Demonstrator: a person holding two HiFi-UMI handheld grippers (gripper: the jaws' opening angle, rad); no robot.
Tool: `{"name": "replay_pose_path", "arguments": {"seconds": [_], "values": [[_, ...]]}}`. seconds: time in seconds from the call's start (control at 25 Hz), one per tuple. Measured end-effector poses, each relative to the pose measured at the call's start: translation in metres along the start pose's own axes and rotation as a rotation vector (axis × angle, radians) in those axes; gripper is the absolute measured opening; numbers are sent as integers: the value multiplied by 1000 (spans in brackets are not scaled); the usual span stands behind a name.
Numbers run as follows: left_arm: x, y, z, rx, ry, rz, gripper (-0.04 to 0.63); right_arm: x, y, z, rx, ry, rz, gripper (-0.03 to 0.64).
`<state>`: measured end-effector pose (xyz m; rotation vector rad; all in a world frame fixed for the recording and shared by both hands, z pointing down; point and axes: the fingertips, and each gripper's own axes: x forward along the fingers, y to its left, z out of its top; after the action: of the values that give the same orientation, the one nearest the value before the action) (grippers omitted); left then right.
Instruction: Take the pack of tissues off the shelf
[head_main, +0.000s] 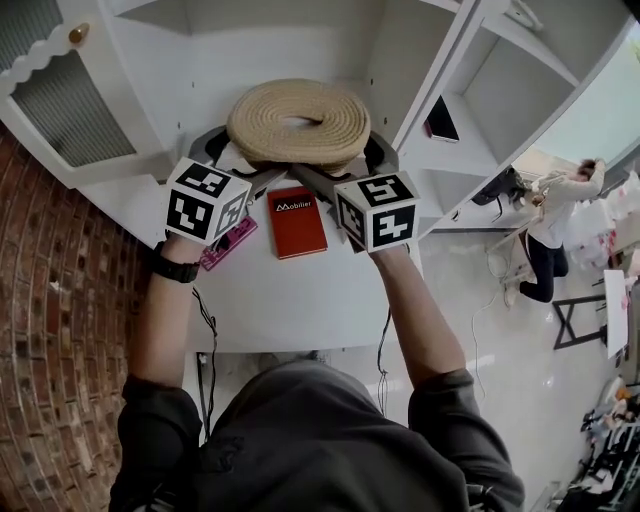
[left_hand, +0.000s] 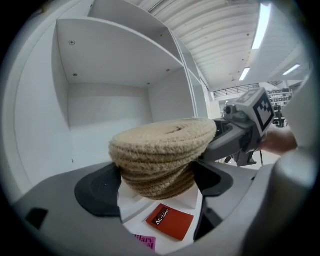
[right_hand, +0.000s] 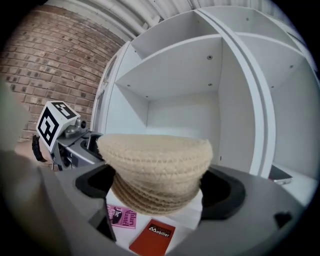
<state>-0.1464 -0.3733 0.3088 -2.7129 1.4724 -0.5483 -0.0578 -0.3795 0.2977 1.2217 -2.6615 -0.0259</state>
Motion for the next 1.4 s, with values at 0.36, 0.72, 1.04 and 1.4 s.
{"name": "replay_pose_path", "arguments": {"seconds": [0.36, 0.72, 1.04, 1.4], "values": [[-54, -45, -26, 45, -78, 5, 453, -58, 54, -17, -74, -81, -63, 540], [-65, -77, -83, 54, -118, -22, 453, -80, 84, -72, -153, -121, -107, 538], [-19, -121, -173, 23, -38, -118, 453, -84, 75, -183, -62, -47, -142, 538], [44, -179, -274, -28, 74, -218, 453, -92, 52, -312, 38, 63, -187, 539]]}}
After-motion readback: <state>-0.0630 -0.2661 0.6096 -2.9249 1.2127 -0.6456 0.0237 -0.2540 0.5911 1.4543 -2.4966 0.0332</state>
